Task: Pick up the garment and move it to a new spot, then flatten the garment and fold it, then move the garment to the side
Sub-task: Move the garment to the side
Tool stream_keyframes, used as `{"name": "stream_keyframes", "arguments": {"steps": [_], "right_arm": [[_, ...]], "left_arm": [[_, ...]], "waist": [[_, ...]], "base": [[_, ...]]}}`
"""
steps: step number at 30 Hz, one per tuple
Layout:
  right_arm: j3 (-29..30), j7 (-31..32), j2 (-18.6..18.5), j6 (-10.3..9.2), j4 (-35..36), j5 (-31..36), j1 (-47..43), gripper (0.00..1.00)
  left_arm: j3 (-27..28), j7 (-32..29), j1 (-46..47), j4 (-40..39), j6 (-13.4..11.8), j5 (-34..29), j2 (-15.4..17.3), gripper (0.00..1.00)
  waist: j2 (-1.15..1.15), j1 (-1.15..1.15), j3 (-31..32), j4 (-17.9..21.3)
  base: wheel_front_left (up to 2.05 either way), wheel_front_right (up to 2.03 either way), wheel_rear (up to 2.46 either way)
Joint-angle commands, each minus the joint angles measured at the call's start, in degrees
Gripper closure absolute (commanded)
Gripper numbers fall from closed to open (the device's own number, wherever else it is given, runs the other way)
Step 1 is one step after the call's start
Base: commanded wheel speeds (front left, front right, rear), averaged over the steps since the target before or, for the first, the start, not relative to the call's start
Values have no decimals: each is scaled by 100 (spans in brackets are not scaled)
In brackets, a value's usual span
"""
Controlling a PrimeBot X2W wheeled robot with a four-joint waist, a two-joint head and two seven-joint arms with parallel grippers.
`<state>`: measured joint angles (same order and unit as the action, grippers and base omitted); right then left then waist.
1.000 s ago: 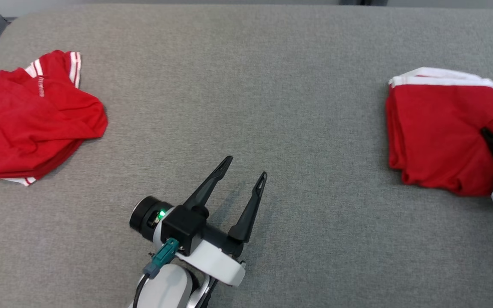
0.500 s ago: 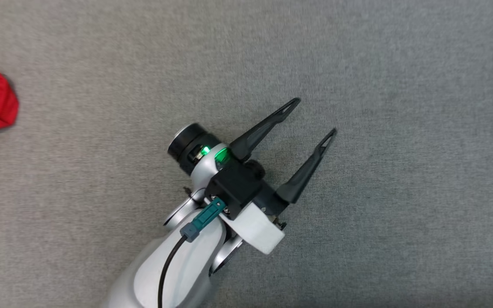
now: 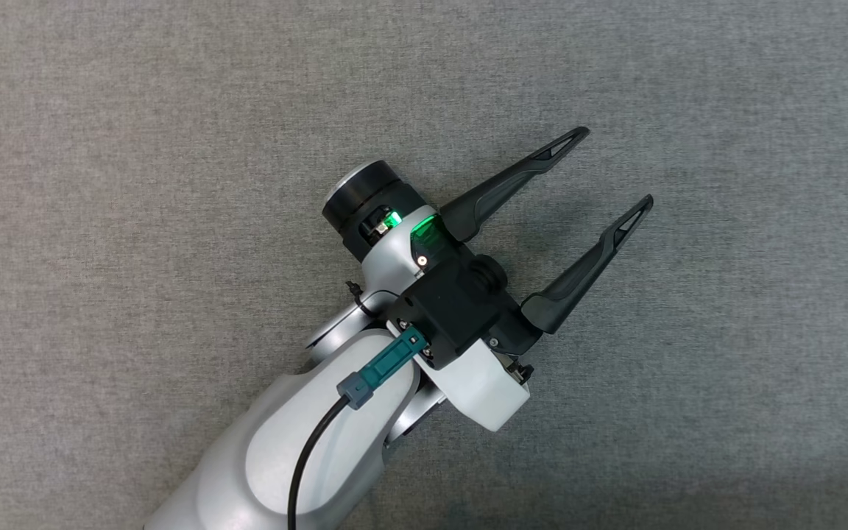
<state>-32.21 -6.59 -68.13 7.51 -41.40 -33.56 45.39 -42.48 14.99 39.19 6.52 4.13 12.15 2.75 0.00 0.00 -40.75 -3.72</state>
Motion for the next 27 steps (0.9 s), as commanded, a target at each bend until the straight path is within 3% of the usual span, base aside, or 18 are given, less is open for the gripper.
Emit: {"name": "stream_keyframes", "arguments": {"steps": [1, 9, 10, 11, 12, 13, 17, 21, 27], "right_arm": [[29, -47, -39, -5, -80, 108, 113, 100], [77, 6, -48, -5, -513, 617, 258, 100], [88, 37, -33, -5, -600, 693, 275, 81], [88, 37, -33, -5, -600, 693, 275, 81], [117, 113, -20, -5, -725, 770, 313, 18], [223, 160, 20, -5, -858, 795, 392, 0], [372, 118, 295, -5, -1024, 1056, 502, 0], [389, 74, 343, -5, -1109, 1465, 603, 0], [670, -275, 1041, -5, -968, 1673, 706, 0]], "left_arm": [[-16, 20, 76, 3, -24, 27, 29, 0], [-23, 11, 31, 14, -104, 71, 36, 0], [-18, 10, 27, 17, -105, 71, 36, 0], [-18, 10, 27, 17, -105, 71, 36, 0], [-14, 10, 19, 22, -103, 72, 38, 0], [-2, 10, 5, 32, -109, 63, 41, 0], [42, 11, -93, 36, -133, 101, 32, 0], [83, 14, -153, 56, -116, 109, 26, 0], [302, 13, -486, 76, -221, 198, 27, 0]], "waist": [[0, 0, -50, -60], [0, 0, -112, -240], [0, 0, -113, -258], [0, 0, -113, -258], [0, 0, -107, -276], [0, 0, -94, -284], [0, 0, 18, -295], [0, 0, 213, -282], [0, 0, 841, -197]], "base": [[0, 0, 0], [0, 0, 0], [0, 0, 0], [0, 0, 0], [0, 0, 0], [0, 0, 0], [0, 0, 0], [0, 0, 0], [0, 0, 0]]}}
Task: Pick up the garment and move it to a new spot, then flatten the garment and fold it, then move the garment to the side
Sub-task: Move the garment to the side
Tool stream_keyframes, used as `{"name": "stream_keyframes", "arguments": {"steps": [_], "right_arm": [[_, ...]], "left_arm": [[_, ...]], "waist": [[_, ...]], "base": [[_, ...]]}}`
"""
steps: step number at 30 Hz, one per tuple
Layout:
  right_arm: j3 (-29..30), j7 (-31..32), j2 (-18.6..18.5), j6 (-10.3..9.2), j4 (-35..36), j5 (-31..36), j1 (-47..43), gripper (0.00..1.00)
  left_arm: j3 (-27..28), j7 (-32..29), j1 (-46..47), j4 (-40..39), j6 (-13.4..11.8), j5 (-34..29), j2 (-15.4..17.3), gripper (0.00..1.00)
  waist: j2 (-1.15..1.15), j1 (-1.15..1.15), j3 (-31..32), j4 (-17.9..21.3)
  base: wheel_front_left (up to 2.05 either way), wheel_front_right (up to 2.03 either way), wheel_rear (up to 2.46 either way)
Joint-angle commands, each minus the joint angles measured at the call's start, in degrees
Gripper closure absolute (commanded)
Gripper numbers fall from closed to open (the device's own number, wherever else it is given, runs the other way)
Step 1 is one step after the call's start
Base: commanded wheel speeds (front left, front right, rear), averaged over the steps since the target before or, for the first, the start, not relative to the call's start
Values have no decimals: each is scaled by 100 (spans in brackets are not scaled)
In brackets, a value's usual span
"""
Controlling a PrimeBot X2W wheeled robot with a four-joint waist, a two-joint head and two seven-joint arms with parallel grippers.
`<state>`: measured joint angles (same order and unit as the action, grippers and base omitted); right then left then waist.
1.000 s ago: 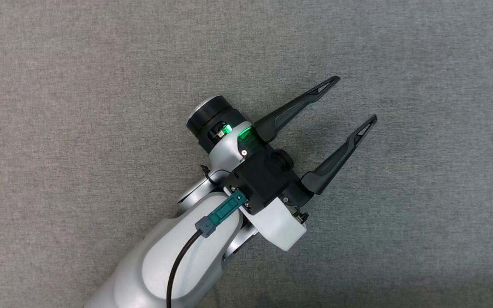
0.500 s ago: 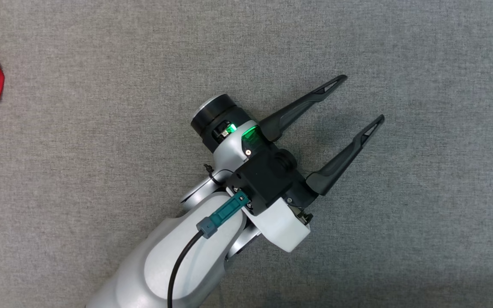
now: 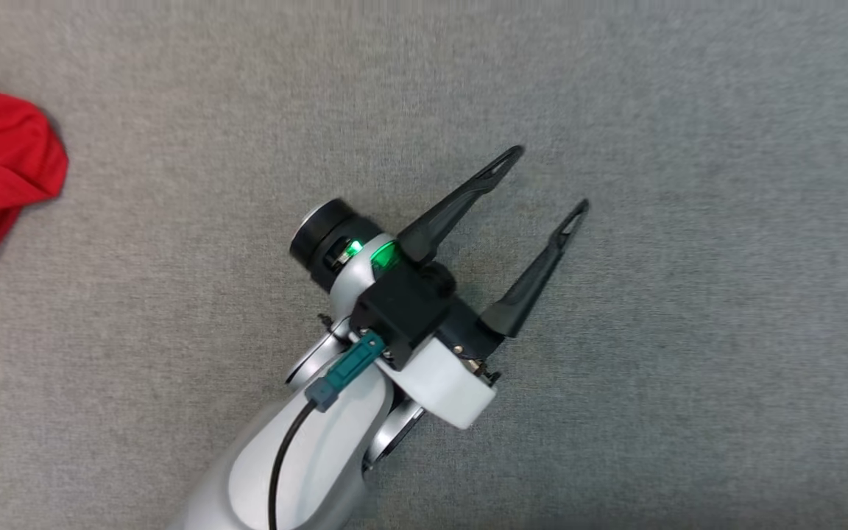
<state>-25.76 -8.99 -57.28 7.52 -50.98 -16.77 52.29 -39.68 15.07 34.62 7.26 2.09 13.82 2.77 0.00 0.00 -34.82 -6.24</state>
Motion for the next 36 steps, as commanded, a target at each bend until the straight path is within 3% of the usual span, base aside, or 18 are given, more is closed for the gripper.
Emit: {"name": "stream_keyframes", "arguments": {"steps": [1, 7, 11, 20, 26, 31, 36], "right_arm": [[102, -121, 124, -7, 24, -55, 14, 0], [587, -549, 1451, -5, 440, -411, -374, 0], [914, -630, 2099, -6, 937, -466, -894, 0], [1758, -629, 3561, -6, 2579, -5, -2450, 0], [1915, -618, 4491, -6, 3256, 605, -3457, 0], [2137, -619, 4966, -6, 3556, 870, -3997, 0], [2354, -618, 5209, -5, 3769, 1048, -4445, 0]], "left_arm": [[82, 6, -113, 19, -29, 36, 26, 0], [827, 6, -898, 121, -185, 44, 28, 0], [1511, 5, -1382, 156, -254, -13, 24, 0], [2856, 5, -2347, 126, -215, -267, 32, 0], [3459, 5, -3039, 91, -311, -9, 24, 0], [3512, 5, -3411, 87, -359, 74, 25, 0], [3395, 5, -3649, 123, -382, 73, 25, 0]], "waist": [[0, 0, 394, 68], [0, 0, 1462, 141], [0, 0, 1976, 128], [0, 0, 2714, 49], [0, 0, 3167, 11], [0, 0, 3354, -22], [0, 0, 3454, -86]], "base": [[0, 0, 0], [0, 0, 0], [0, 0, 0], [0, 0, 0], [0, 0, 0], [0, 0, 0], [0, 0, 0]]}}
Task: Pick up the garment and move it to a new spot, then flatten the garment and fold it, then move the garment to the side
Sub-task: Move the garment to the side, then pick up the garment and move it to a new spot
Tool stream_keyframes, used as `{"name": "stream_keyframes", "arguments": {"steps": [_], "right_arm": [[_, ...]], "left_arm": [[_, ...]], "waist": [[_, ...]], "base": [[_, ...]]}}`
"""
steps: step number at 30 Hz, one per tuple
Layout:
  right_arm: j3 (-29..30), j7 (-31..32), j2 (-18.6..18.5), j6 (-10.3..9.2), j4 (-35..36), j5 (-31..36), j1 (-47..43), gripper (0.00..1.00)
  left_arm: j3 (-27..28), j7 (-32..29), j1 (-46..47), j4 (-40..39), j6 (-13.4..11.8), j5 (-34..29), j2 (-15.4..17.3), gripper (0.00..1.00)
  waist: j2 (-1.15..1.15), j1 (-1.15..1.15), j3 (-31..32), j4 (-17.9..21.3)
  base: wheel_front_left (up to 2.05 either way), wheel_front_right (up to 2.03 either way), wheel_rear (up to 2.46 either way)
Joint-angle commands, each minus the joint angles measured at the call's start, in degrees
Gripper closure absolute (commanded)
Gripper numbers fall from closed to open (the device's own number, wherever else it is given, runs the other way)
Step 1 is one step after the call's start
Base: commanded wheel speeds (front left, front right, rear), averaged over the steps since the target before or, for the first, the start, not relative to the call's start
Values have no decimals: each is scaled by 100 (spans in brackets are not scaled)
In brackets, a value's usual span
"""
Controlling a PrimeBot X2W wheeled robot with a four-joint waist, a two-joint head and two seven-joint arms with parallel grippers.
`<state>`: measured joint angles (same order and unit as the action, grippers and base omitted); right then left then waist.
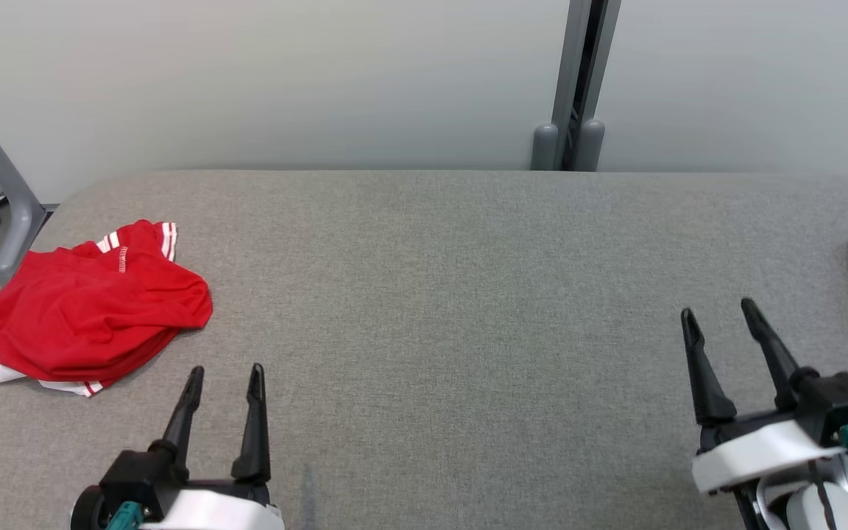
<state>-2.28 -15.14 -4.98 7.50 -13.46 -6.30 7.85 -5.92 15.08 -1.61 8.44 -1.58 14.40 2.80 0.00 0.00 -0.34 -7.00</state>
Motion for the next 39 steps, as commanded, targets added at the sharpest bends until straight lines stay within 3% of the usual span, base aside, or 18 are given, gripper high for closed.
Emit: {"name": "stream_keyframes", "arguments": {"steps": [1, 7, 39], "right_arm": [[24, -4, 6, -3, 37, 27, -64, 0], [132, -4, 103, -3, 135, 4, -283, 0], [138, -4, 170, -3, 88, 45, -366, 0]], "left_arm": [[-5, 4, -60, 5, -21, 13, 23, 0], [-49, 5, -160, -61, -135, 96, 21, 0], [-102, 4, -54, -85, -103, 68, 22, 0]], "waist": [[0, 0, 28, -20], [0, 0, 61, -44], [0, 0, 3, -25]], "base": [[0, 0, 0], [0, 0, 0], [0, 0, 0]]}}
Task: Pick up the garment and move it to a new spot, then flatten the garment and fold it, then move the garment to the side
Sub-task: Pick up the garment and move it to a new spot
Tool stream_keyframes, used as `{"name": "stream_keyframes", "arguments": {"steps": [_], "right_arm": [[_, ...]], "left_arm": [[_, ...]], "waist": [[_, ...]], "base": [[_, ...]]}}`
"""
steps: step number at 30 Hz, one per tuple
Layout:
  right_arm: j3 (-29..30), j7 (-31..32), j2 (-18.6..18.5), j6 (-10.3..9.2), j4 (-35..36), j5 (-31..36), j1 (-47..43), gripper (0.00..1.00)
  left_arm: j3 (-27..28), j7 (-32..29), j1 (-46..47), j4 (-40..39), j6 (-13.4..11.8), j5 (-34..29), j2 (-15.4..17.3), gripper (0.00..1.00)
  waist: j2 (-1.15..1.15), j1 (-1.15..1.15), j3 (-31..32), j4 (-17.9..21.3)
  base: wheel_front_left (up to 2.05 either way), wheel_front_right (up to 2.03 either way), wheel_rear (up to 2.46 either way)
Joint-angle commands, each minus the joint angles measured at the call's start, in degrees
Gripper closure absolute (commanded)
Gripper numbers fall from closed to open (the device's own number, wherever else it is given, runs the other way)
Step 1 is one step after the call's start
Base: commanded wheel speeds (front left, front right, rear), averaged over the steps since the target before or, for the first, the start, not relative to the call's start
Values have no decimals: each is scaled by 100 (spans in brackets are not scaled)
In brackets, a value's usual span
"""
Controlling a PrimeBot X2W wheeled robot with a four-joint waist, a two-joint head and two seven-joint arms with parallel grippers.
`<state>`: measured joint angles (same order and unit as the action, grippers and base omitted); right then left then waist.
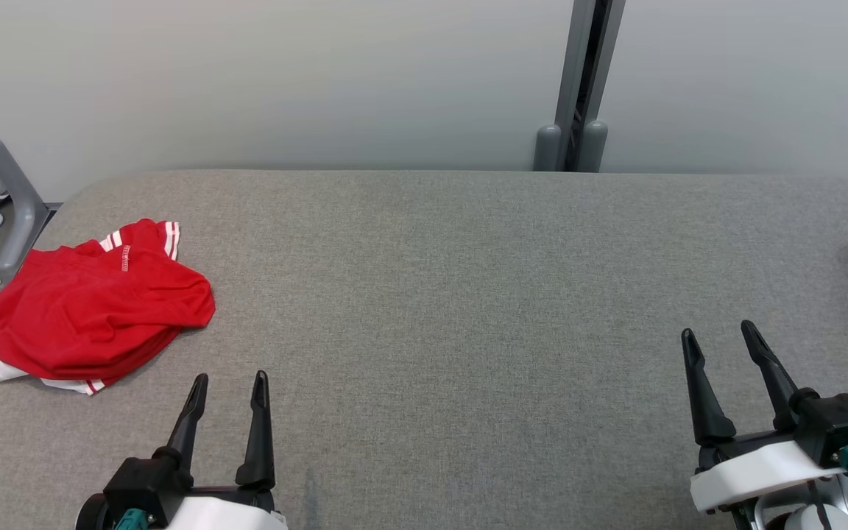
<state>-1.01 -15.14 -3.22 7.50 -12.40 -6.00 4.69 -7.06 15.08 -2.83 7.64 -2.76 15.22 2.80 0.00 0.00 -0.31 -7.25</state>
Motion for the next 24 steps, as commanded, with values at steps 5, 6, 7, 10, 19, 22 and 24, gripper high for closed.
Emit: {"name": "stream_keyframes", "arguments": {"steps": [5, 6, 7, 10, 19, 22, 24], "right_arm": [[14, -5, -2, -3, -30, -7, -51, 0], [14, -5, -1, -3, -32, -11, -51, 0], [12, -5, -1, -3, -33, -13, -51, 0], [-3, -4, 1, -3, -38, -12, -54, 0], [14, -5, 0, -3, -22, -18, -35, 0], [44, -5, -2, -3, -10, -40, -43, 0], [55, -4, -6, -3, 17, -37, -22, 0]], "left_arm": [[-7, 4, 60, 11, 20, -14, 22, 0], [-13, 4, 63, 13, 19, -10, 22, 0], [-17, 4, 69, 13, 18, -4, 22, 0], [-28, 5, 77, 15, 16, 9, 22, 0], [-53, 4, 100, 22, 1, 27, 22, 0], [-70, 5, 124, 36, 4, 31, 22, 0], [-99, 4, 163, 29, 0, 31, 22, 0]], "waist": [[0, 0, 1, -2], [0, 0, 1, -3], [0, 0, 1, -5], [0, 0, 5, -9], [0, 0, -38, -34], [0, 0, -74, -73], [0, 0, -150, -179]], "base": [[0, 0, 0], [0, 0, 0], [0, 0, 0], [0, 0, 0], [0, 0, 0], [0, 0, 0], [0, 0, 0]]}}
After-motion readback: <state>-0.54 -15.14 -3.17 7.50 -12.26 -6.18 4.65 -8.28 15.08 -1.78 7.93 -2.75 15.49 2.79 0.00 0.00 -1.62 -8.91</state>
